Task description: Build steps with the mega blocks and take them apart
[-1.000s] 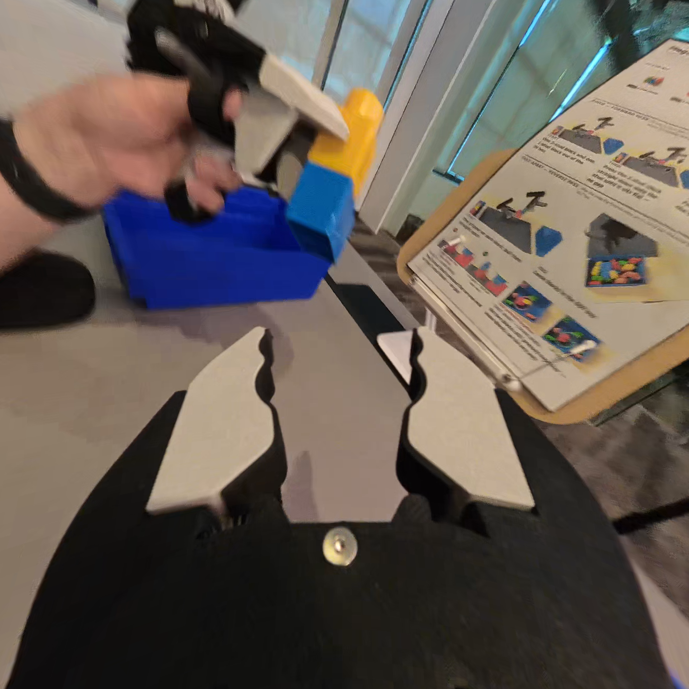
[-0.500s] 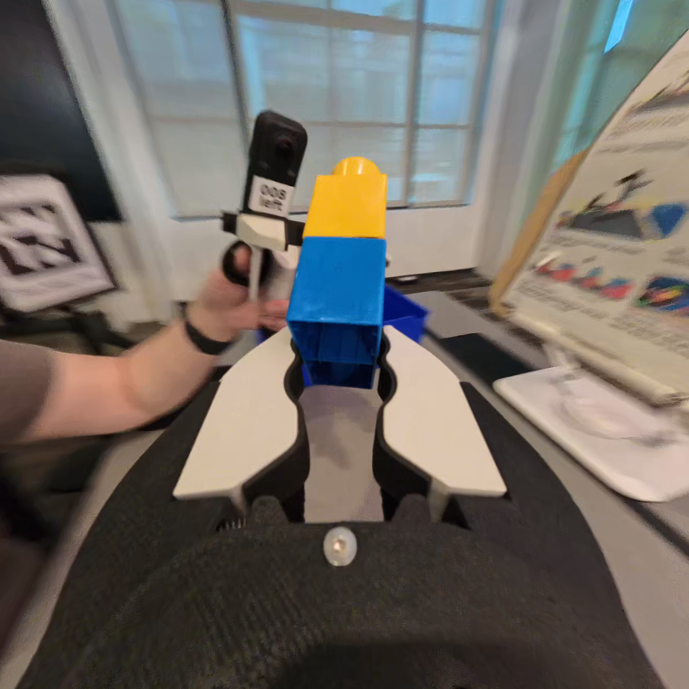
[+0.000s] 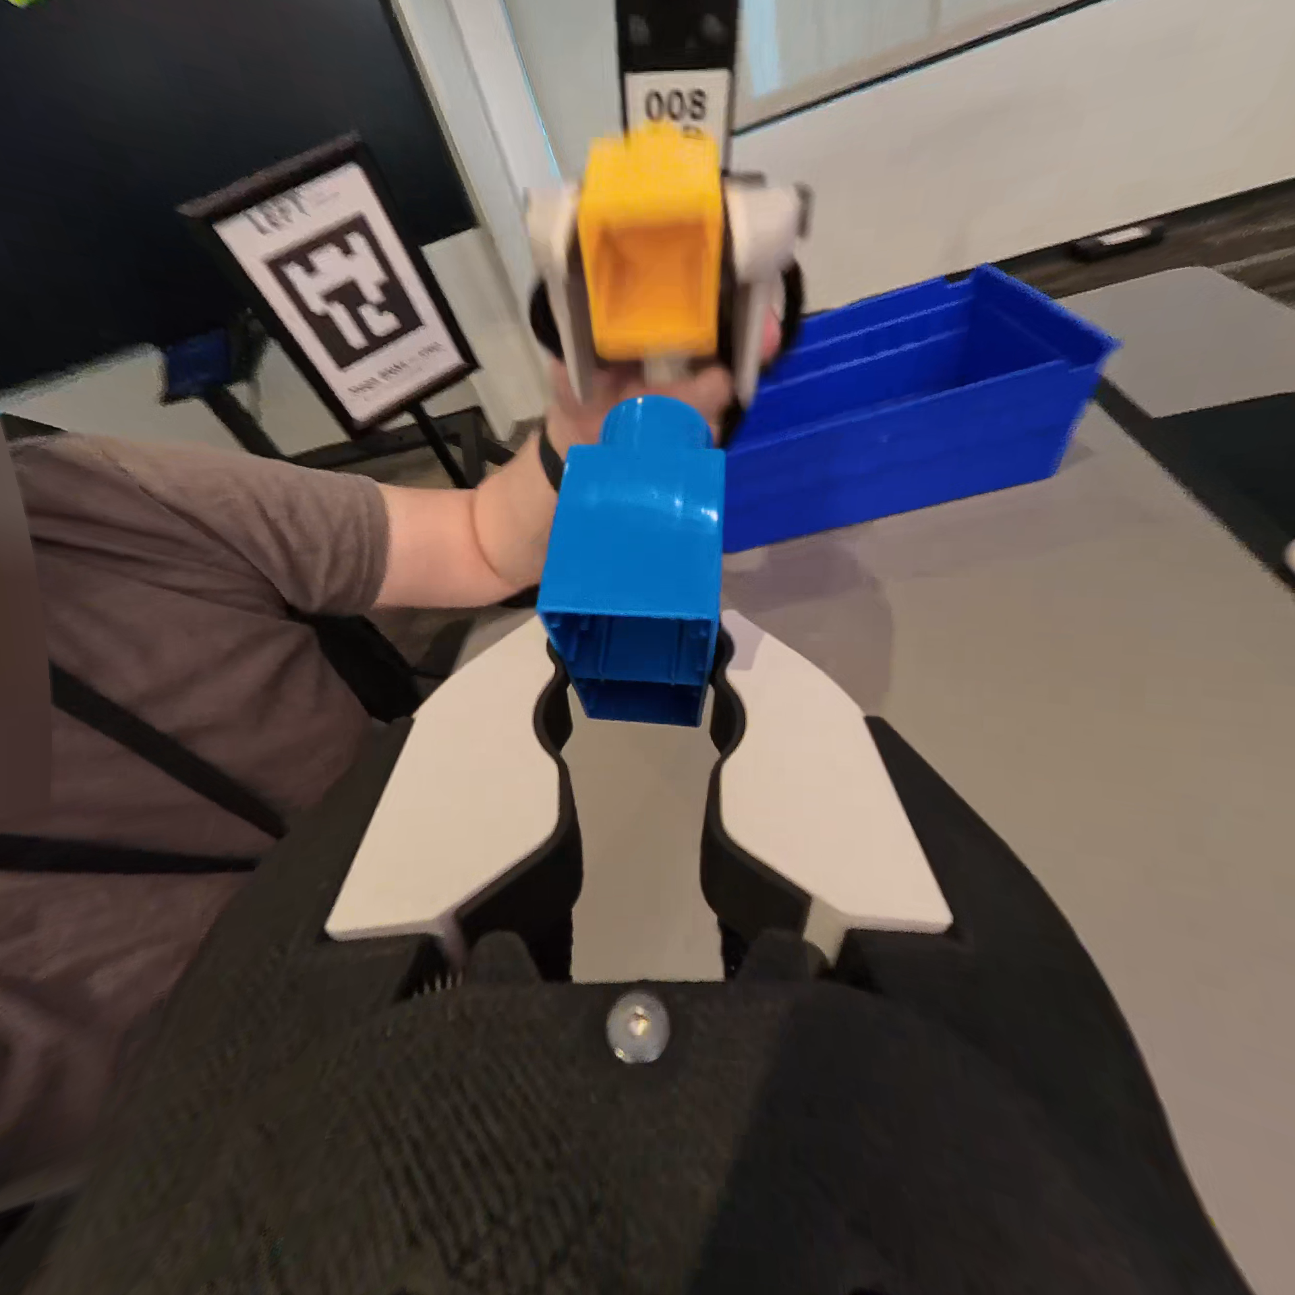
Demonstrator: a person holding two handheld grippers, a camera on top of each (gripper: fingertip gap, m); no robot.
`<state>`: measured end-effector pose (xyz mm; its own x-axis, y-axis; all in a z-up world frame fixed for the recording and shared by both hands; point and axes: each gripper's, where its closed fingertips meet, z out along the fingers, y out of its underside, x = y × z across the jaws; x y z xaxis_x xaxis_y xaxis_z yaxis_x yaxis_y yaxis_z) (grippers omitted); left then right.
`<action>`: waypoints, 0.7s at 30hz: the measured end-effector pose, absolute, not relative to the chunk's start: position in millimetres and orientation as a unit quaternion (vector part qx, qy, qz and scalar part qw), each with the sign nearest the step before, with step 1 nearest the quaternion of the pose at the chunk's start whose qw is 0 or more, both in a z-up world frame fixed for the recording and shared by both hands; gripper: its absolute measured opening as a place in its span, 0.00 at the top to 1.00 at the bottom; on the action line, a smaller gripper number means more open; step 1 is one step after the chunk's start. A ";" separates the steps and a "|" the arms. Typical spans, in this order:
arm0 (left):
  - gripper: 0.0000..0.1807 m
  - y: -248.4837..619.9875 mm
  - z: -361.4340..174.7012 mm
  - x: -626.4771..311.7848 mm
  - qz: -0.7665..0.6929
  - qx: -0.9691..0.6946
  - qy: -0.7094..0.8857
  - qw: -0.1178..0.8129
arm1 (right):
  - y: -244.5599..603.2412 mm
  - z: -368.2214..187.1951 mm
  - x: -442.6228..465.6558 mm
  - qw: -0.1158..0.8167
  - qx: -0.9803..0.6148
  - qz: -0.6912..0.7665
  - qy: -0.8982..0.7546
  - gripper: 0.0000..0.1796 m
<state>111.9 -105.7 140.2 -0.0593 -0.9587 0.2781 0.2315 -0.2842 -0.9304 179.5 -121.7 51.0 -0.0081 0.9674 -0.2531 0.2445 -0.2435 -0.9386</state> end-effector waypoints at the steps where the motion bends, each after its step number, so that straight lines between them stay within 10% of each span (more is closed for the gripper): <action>1: 0.80 -104.3 152.4 94.8 -0.641 -0.484 0.352 0.482 | -116.0 55.4 194.6 0.371 -0.615 0.479 -0.504 0.79; 14: 0.80 -123.1 99.4 142.0 -0.560 -0.560 0.446 0.417 | -52.4 -82.3 415.7 0.157 -0.890 0.219 -0.369 0.78; 21: 0.80 -120.8 82.5 164.4 -0.646 -0.573 0.378 0.333 | -12.4 28.9 359.9 0.450 -0.788 0.170 -0.385 0.70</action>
<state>164.4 -120.8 82.5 -0.1203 -0.8639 0.4890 -0.0022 -0.4923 -0.8704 359.9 -12.4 28.9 0.6463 0.7591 0.0782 0.4525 -0.2987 -0.8403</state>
